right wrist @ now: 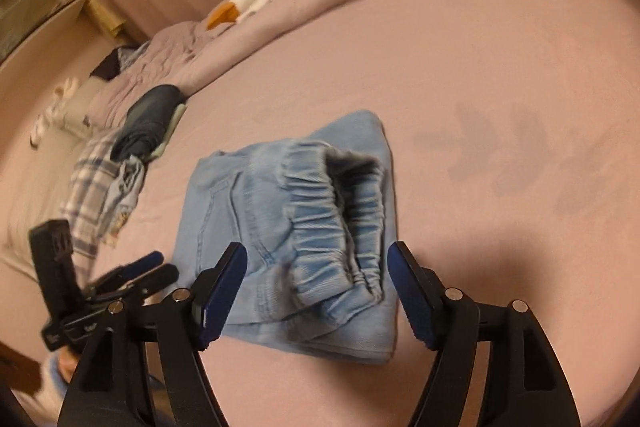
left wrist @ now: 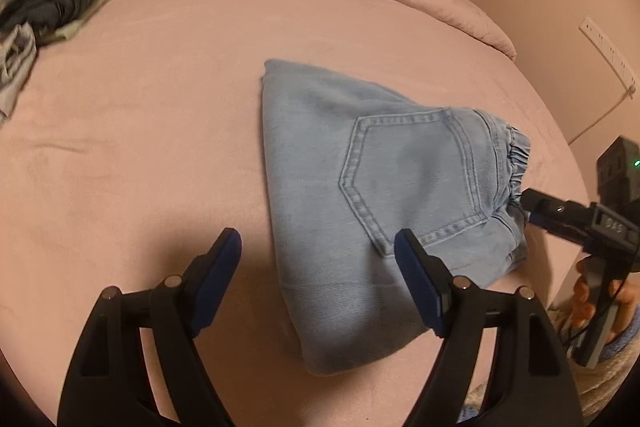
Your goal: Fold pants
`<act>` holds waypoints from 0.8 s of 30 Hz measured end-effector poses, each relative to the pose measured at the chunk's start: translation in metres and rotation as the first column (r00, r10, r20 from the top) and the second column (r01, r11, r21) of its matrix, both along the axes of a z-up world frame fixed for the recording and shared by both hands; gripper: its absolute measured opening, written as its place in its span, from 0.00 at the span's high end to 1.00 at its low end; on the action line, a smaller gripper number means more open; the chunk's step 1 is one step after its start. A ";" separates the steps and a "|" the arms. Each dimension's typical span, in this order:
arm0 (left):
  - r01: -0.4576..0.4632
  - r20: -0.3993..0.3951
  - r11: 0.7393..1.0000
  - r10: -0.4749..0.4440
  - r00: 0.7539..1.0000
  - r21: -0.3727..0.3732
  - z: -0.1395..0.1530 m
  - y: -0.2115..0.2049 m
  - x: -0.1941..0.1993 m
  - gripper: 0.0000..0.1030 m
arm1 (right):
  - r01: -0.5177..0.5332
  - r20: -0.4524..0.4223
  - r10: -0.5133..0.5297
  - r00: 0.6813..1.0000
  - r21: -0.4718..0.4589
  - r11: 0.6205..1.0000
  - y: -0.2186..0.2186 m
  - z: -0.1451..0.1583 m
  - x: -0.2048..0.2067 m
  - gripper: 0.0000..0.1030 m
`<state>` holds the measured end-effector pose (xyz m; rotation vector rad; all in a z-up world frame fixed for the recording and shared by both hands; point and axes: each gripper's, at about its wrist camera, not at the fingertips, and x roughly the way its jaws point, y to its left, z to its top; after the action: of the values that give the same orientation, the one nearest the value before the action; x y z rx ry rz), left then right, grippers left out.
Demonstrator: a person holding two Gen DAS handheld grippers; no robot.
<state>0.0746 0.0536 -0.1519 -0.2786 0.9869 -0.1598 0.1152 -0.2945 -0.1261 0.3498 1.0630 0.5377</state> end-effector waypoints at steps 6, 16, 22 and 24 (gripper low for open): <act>0.016 -0.039 1.000 -0.017 0.999 -0.026 -0.006 -0.002 0.010 0.23 | 0.021 -0.116 -0.016 0.993 0.044 0.999 -0.004 -0.019 0.010 0.29; 0.064 -0.047 0.996 -0.067 0.997 -0.058 -0.011 -0.005 0.021 0.23 | 0.002 -0.159 0.012 0.987 0.085 0.996 0.002 -0.022 0.024 0.29; 0.091 -0.039 0.990 -0.096 0.995 -0.108 -0.015 -0.006 0.031 0.23 | -0.089 -0.180 0.101 0.978 0.073 0.993 0.014 -0.026 0.038 0.28; 0.092 -0.036 0.986 -0.098 0.994 -0.141 -0.016 -0.004 0.032 0.21 | -0.105 -0.192 0.119 0.974 0.083 0.991 0.015 -0.027 0.041 0.27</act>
<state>0.1069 0.0492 -0.1680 -0.3638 1.0343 -0.3119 0.1567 -0.2799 -0.1532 0.4149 1.2623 0.6537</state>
